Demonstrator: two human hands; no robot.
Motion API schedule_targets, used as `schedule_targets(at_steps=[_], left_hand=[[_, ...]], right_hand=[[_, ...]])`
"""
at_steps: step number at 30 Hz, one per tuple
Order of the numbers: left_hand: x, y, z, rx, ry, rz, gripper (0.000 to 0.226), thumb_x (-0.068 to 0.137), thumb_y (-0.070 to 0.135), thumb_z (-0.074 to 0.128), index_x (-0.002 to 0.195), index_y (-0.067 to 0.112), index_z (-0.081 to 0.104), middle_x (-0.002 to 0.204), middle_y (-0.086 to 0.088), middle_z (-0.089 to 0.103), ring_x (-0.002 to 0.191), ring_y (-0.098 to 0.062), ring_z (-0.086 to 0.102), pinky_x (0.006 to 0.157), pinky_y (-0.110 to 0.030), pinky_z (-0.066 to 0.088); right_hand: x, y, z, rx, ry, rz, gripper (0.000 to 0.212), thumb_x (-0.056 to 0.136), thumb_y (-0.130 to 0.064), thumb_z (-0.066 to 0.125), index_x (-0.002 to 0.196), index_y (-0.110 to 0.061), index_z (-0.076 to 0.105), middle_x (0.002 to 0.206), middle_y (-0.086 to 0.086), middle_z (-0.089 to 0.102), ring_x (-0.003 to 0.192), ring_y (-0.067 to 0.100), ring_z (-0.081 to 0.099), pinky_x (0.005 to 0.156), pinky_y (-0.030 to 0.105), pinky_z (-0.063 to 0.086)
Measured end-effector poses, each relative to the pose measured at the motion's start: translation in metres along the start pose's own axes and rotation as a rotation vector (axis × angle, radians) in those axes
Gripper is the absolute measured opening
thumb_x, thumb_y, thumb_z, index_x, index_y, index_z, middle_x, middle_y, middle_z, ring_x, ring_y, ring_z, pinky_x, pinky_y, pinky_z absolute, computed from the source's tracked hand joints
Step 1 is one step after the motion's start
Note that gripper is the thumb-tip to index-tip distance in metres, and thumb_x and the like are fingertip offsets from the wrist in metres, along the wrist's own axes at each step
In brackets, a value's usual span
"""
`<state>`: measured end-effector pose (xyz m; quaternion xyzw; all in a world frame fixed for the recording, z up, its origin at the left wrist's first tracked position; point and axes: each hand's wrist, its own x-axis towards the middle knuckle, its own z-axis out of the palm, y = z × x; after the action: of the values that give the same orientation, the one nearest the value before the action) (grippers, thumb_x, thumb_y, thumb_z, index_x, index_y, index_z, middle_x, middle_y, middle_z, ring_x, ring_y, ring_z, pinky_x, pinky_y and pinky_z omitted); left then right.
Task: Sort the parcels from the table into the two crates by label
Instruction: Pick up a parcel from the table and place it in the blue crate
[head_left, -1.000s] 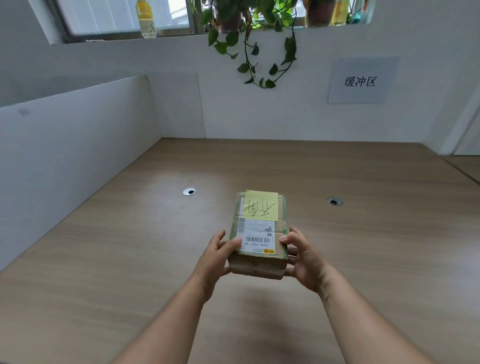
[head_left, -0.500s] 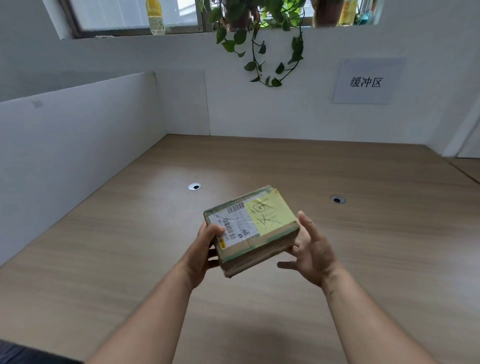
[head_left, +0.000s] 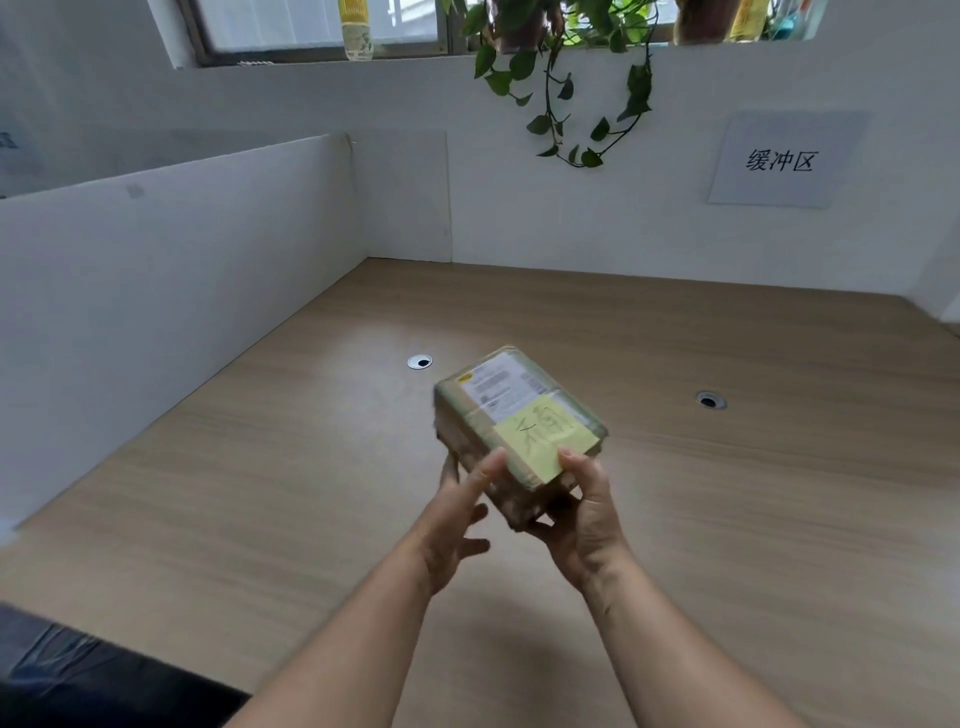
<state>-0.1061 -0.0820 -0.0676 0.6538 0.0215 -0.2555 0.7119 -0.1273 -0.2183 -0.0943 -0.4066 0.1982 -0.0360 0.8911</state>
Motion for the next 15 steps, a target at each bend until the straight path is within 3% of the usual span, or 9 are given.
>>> schedule_targets(at_steps=[2, 4, 7, 10, 12, 15], left_hand=[[-0.002, -0.005, -0.001, -0.014, 0.017, 0.059, 0.072, 0.069, 0.053, 0.069, 0.133, 0.039, 0.038, 0.125, 0.005, 0.063, 0.110, -0.021, 0.061, 0.085, -0.044, 0.047], [-0.006, -0.004, -0.013, -0.037, 0.085, 0.112, 0.051, 0.081, 0.035, 0.067, 0.127, 0.036, 0.046, 0.114, 0.002, 0.069, 0.100, -0.020, 0.066, 0.073, -0.035, 0.050], [-0.020, 0.001, -0.038, 0.002, 0.107, 0.129, 0.054, 0.070, 0.034, 0.070, 0.121, 0.036, 0.053, 0.106, 0.003, 0.071, 0.093, -0.017, 0.067, 0.068, -0.031, 0.052], [-0.037, 0.000, -0.056, 0.050, 0.107, 0.126, 0.074, 0.048, 0.045, 0.068, 0.121, 0.033, 0.056, 0.106, 0.002, 0.072, 0.091, -0.015, 0.066, 0.070, -0.030, 0.051], [-0.044, -0.007, -0.064, 0.070, 0.110, 0.128, 0.077, 0.047, 0.046, 0.067, 0.122, 0.031, 0.055, 0.108, 0.001, 0.072, 0.095, -0.017, 0.066, 0.073, -0.031, 0.051], [-0.055, -0.018, -0.074, 0.077, 0.124, 0.123, 0.079, 0.050, 0.045, 0.068, 0.126, 0.030, 0.054, 0.110, 0.002, 0.071, 0.096, -0.017, 0.067, 0.072, -0.031, 0.053]], right_hand=[[-0.005, 0.009, 0.006, -0.140, -0.019, 0.006, 0.086, 0.054, -0.040, 0.077, 0.130, -0.019, 0.043, 0.122, 0.016, 0.063, 0.108, 0.033, 0.062, 0.076, 0.054, 0.054], [-0.010, 0.010, 0.005, -0.329, -0.057, 0.046, 0.093, 0.047, -0.048, 0.077, 0.130, -0.024, 0.043, 0.125, 0.007, 0.061, 0.118, 0.025, 0.055, 0.092, 0.055, 0.045], [-0.012, 0.003, -0.003, -0.467, -0.149, 0.086, 0.110, 0.043, -0.056, 0.076, 0.140, -0.025, 0.036, 0.131, 0.003, 0.057, 0.130, 0.024, 0.046, 0.106, 0.055, 0.036], [-0.014, -0.001, -0.001, -0.518, -0.295, 0.113, 0.101, 0.055, -0.042, 0.078, 0.144, -0.034, 0.032, 0.119, 0.003, 0.068, 0.122, 0.024, 0.057, 0.098, 0.050, 0.047], [-0.017, 0.002, 0.002, -0.584, -0.411, 0.135, 0.097, 0.055, -0.038, 0.075, 0.142, -0.043, 0.032, 0.114, 0.001, 0.072, 0.109, 0.020, 0.065, 0.087, 0.042, 0.052], [-0.021, 0.012, 0.004, -0.626, -0.496, 0.181, 0.099, 0.055, -0.036, 0.073, 0.144, -0.049, 0.031, 0.115, -0.002, 0.072, 0.098, 0.017, 0.068, 0.089, 0.043, 0.054]])
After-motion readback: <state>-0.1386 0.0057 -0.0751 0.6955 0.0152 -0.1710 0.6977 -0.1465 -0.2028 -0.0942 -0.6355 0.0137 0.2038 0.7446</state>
